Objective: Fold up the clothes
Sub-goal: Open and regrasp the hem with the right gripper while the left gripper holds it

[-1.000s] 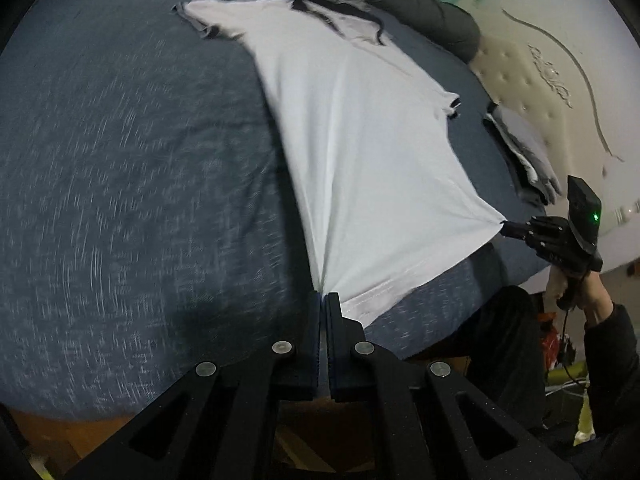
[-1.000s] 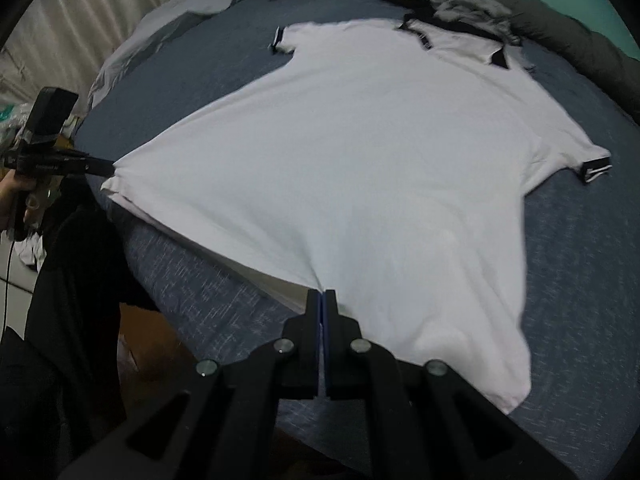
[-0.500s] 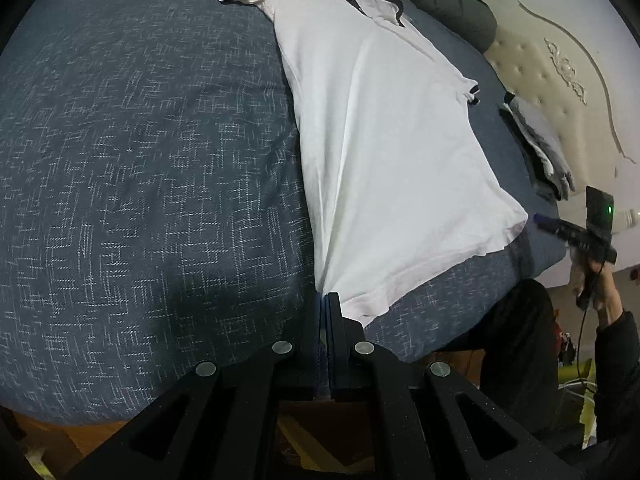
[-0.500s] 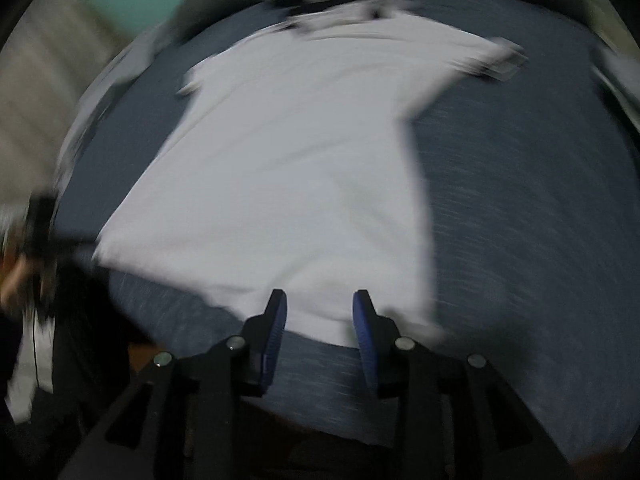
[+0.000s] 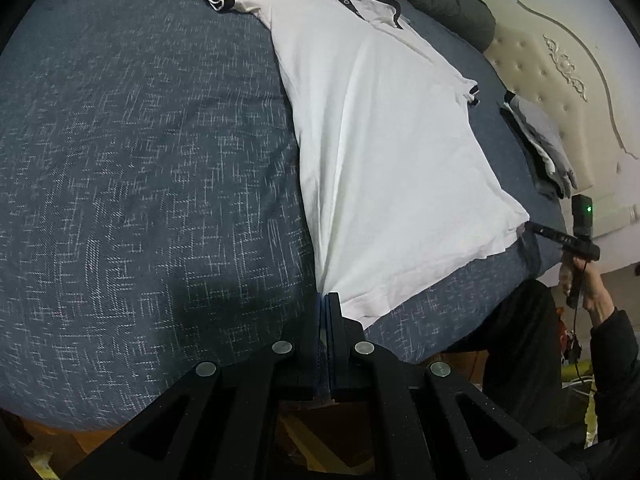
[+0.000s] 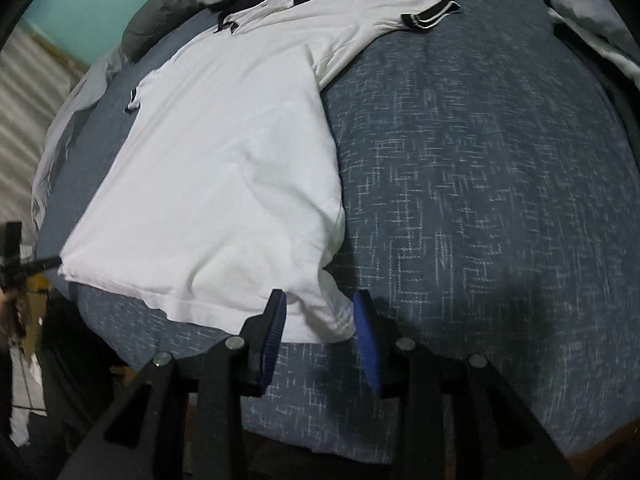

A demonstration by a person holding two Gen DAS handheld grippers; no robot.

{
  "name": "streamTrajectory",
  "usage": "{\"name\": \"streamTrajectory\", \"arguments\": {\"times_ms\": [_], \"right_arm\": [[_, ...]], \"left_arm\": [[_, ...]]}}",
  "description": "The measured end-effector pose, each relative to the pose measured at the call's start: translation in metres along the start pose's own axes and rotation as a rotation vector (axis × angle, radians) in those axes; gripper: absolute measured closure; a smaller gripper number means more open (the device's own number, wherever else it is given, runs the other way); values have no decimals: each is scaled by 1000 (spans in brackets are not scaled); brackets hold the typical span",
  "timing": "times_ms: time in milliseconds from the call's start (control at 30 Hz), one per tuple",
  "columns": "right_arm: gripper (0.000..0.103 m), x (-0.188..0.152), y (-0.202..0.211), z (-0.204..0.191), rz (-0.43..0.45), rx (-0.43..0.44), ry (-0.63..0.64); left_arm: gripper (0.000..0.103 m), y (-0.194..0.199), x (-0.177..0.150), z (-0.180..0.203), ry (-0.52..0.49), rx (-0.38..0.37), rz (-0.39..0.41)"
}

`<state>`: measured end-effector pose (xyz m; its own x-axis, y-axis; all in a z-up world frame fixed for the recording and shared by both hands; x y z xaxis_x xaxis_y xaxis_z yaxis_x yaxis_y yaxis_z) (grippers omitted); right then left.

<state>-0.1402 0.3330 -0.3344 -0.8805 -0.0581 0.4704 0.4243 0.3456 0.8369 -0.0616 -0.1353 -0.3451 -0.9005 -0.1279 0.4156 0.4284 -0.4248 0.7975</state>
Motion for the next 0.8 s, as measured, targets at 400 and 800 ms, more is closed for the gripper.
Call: {"name": "streamTrajectory", "arguments": {"times_ms": [400,800], "right_arm": [[101,6,60,-12,63,85,9],[101,-44,26,-4,-108,-1,-13]], "left_arm": [[101,27,13,6,-24,-11,52],[100,21,-1,-13,-9,22,4]]}}
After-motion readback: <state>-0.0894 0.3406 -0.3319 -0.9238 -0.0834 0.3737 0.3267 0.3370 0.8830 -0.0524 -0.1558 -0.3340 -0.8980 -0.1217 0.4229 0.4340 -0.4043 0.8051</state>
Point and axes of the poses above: each gripper's, at about its wrist camera, not at the fingertips, and y roughly against the way its jaws point, z to its right, x to its top, the point moved 4 cm from there along -y, roughly the way its jaws point, and after that the axes turned 11 degrees about z, right-handed, at the moved point
